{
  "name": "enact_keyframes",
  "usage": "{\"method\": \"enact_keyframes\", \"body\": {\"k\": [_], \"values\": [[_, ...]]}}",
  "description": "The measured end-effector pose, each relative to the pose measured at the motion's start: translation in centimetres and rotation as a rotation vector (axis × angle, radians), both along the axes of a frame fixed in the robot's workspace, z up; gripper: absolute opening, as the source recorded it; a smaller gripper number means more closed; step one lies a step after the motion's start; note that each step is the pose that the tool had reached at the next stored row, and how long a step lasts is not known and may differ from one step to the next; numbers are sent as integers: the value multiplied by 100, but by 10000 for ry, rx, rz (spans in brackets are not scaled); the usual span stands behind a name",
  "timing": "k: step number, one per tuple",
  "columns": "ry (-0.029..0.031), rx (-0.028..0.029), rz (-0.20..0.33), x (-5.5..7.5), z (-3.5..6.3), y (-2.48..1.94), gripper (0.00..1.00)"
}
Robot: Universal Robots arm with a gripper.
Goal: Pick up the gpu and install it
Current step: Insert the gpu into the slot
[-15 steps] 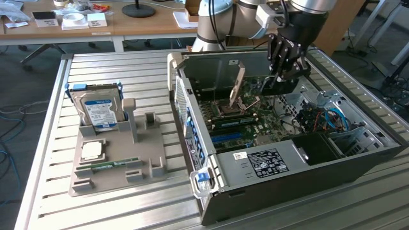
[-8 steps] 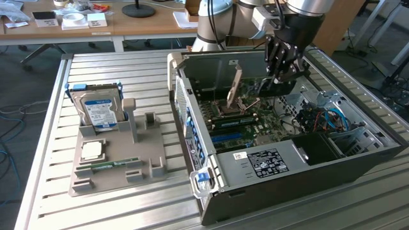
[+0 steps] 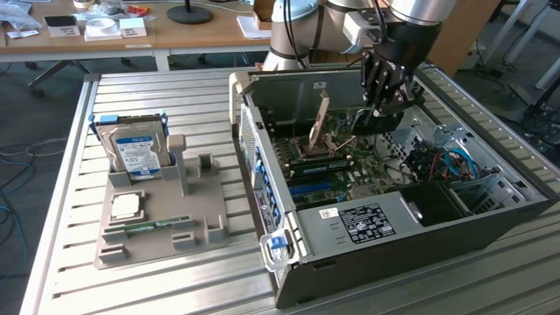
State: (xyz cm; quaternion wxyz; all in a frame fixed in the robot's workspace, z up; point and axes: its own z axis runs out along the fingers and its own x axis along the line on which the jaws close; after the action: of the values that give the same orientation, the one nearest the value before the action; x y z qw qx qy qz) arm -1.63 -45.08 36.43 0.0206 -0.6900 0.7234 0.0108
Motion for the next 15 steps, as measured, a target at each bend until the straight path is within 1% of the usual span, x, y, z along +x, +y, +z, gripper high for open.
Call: {"method": "enact_keyframes", "body": {"k": [3, 15], "values": [[-2, 6, -2, -3, -9, 0, 27], [-3, 0, -1, -9, -71, 0, 27]]}}
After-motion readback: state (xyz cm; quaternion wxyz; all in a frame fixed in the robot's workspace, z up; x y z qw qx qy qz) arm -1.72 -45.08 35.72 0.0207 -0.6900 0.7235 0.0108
